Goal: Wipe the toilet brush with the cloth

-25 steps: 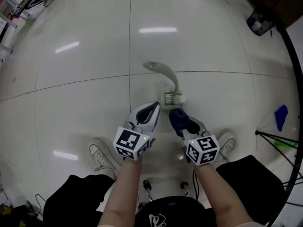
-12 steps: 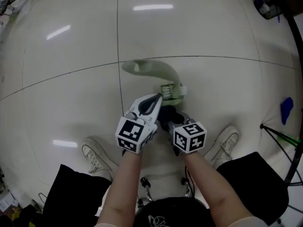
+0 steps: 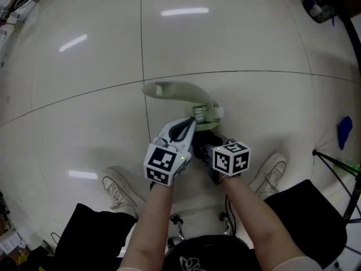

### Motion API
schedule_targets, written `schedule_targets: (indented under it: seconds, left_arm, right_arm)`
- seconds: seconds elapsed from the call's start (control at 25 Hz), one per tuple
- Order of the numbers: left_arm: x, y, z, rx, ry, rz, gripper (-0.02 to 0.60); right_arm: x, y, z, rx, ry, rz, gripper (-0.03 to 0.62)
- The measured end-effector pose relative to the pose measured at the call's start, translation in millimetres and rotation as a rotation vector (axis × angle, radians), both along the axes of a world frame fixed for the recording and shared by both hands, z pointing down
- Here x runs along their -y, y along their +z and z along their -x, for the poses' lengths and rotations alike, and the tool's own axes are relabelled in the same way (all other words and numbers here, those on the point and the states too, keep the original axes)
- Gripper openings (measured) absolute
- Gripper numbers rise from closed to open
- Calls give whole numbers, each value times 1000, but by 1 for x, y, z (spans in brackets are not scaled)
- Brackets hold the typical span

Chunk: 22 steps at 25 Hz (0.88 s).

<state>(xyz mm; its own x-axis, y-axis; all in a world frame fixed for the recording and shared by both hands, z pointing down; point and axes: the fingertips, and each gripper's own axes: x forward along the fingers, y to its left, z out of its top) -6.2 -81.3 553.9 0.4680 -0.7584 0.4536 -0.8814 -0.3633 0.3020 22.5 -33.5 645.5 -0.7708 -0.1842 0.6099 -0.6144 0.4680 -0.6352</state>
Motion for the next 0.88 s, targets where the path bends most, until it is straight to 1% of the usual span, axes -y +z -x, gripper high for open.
schedule_targets:
  seconds: [0.08, 0.32, 0.44, 0.52, 0.6, 0.76, 0.88]
  left_arm:
    - [1, 0, 1, -4, -8, 8, 6]
    - [-3, 1, 0, 11, -10, 20, 6]
    - [-3, 0, 1, -2, -20, 9, 6]
    - [-5, 1, 2, -9, -28, 11, 6]
    - [-5, 1, 2, -9, -31, 13, 6]
    - [-5, 2, 4, -36, -60, 26, 6]
    - [-5, 2, 3, -48, -76, 31, 6]
  right_arm:
    - [5, 1, -11, -25, 6, -9, 64]
    - [19, 6, -46, -64, 75, 0, 64]
    - [31, 14, -68, -81, 164, 20, 64]
    - [39, 19, -83, -73, 242, 53, 63]
    - [49, 16, -94, -63, 285, 62, 63]
    - [82, 5, -112, -84, 312, 8, 63]
    - [116, -1, -114, -98, 307, -30, 63]
